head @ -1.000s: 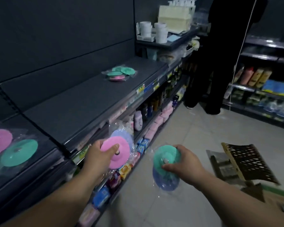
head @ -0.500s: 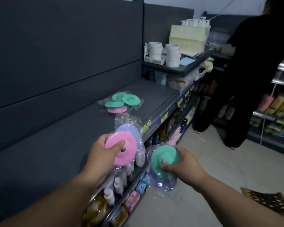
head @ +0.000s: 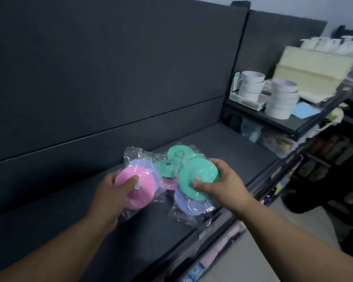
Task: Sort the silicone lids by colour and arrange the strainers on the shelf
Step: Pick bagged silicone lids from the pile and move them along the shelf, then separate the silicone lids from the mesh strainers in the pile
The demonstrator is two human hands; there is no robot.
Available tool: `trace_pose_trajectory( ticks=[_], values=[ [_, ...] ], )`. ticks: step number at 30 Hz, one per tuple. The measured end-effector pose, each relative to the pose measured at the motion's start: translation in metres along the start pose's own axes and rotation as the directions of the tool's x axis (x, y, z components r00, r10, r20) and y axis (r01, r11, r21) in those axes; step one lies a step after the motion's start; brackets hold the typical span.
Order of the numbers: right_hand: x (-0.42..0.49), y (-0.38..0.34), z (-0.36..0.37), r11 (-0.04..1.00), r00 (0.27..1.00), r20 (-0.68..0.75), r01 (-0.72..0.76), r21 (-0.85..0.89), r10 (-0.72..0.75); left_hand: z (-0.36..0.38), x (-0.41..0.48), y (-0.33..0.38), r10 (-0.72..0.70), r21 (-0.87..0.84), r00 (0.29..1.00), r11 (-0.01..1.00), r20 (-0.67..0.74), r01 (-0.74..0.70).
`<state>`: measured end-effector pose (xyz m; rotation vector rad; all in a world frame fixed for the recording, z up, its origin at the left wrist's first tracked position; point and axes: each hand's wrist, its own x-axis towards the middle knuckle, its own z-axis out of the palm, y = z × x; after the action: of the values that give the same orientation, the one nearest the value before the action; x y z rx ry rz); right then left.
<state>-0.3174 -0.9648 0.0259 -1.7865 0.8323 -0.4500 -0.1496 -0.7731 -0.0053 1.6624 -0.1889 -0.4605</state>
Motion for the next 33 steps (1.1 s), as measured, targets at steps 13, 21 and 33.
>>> trace_pose_trajectory(
  ticks=[13, 21, 33],
  values=[
    [0.105, 0.032, 0.025, 0.451, 0.663, 0.708, 0.723, -0.523, -0.242, 0.055, -0.013, -0.032, 0.104, 0.772, 0.994, 0.634, -0.040, -0.036],
    [0.087, 0.007, 0.045, 0.335, 0.578, 0.723, 0.813, -0.475, -0.377, 0.023, -0.055, -0.036, 0.175, 0.824, 0.961, 0.561, -0.213, 0.080],
    [-0.084, -0.026, 0.142, 0.311, 0.276, 0.927, 0.931, -0.193, -0.252, -0.122, -0.232, -0.071, 0.128, 0.832, 0.866, 0.377, -0.483, 0.408]
  ],
)
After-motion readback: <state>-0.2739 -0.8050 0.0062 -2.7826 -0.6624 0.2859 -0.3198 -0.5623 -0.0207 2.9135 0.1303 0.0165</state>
